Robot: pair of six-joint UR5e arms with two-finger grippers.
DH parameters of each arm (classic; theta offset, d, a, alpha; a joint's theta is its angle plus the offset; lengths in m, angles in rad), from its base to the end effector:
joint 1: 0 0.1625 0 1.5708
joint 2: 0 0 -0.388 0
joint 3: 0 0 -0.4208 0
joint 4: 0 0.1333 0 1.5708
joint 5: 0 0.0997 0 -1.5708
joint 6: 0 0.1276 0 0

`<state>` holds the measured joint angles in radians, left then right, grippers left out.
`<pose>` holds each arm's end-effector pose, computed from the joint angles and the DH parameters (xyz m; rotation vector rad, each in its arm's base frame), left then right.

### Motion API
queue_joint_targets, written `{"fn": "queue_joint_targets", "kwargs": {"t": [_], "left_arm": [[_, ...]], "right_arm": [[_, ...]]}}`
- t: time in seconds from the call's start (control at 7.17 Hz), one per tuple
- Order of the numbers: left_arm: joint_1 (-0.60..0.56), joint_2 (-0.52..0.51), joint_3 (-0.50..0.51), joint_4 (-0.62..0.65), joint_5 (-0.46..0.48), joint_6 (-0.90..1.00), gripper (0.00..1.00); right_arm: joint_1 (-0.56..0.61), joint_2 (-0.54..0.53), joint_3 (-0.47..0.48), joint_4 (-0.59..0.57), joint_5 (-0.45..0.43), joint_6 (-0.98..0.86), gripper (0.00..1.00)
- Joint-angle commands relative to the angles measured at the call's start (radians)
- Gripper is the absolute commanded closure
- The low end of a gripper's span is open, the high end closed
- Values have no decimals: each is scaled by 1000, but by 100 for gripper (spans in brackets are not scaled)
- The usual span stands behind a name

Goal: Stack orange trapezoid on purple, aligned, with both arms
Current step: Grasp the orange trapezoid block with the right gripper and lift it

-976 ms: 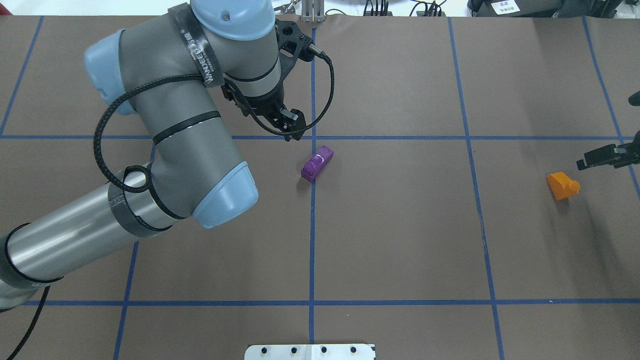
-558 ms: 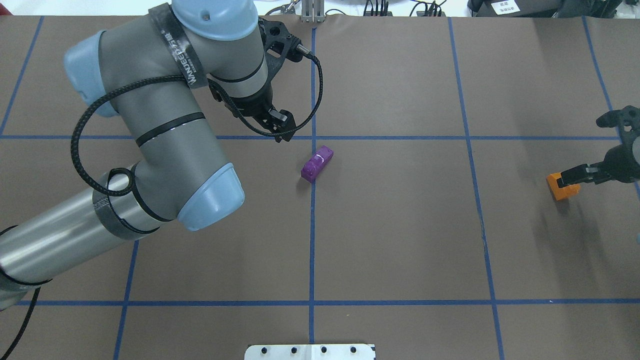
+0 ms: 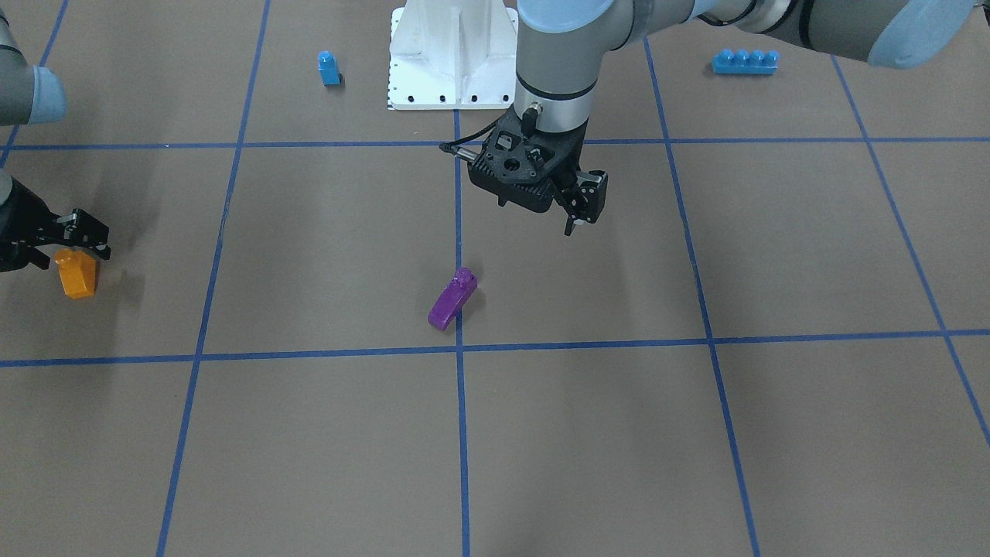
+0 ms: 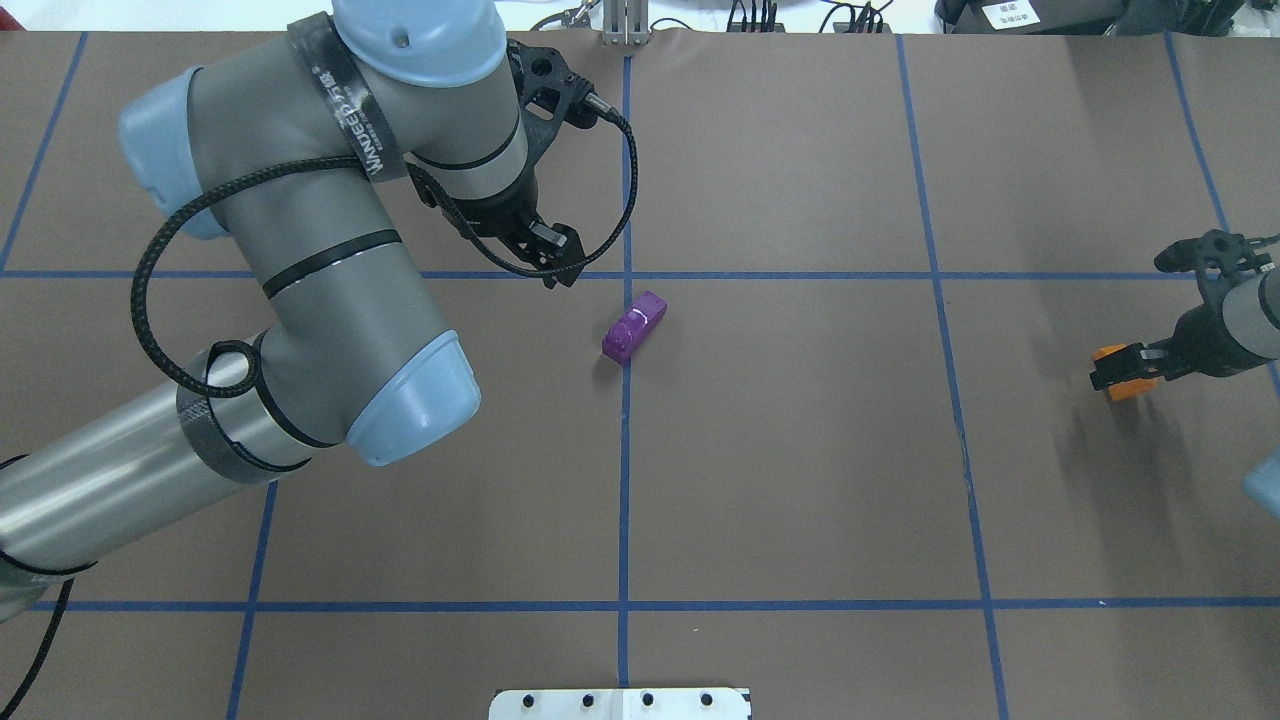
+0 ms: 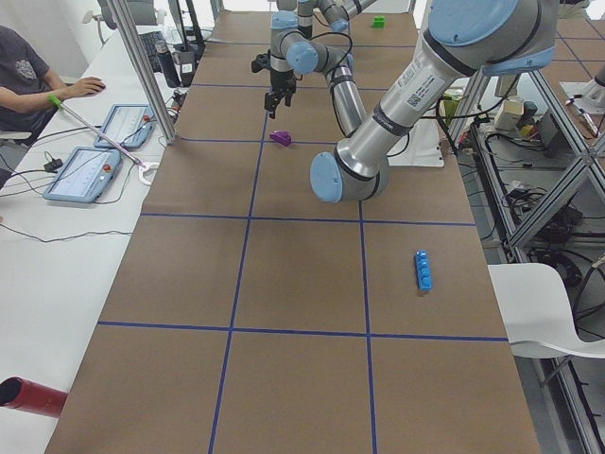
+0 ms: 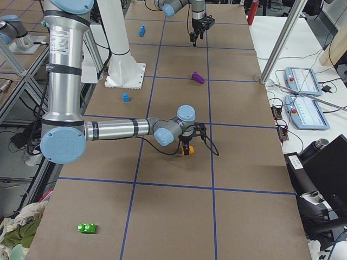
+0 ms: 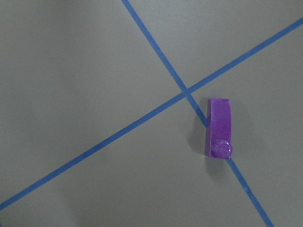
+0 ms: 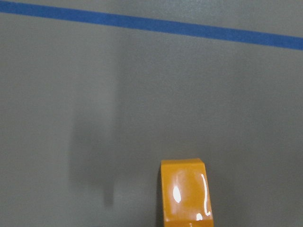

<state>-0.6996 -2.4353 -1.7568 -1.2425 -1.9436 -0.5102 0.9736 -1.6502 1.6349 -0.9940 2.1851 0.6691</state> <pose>0.4473 -0.4900 0.0725 0.3261 0.7362 0.4761 -0.2486 -0.4718 0.5909 0.0844 -0.8029 -0.1045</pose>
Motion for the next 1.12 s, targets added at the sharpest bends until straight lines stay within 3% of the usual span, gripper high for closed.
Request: {"fn": "queue_joint_targets", "kwargs": {"t": [0.0,0.28,0.42,0.56,0.7,0.98], "left_arm": [[2,2,0,0,0,-1,0],[2,2,0,-2,0,-2,0],[3,2,0,-2,0,-5,0],[3,2,0,-2,2,-8,0],[5,2,0,-2,2,-10,0],[3,2,0,0,0,-11,0]], "right_arm": [[-1,21,-39,0,-4,-6,3],[-1,30,-56,0,-2,-8,27],[1,30,-55,0,2,-20,51],[1,29,-56,-2,8,-70,91],[4,27,-53,-8,13,-80,100],[48,29,-38,-15,51,-76,100]]}}
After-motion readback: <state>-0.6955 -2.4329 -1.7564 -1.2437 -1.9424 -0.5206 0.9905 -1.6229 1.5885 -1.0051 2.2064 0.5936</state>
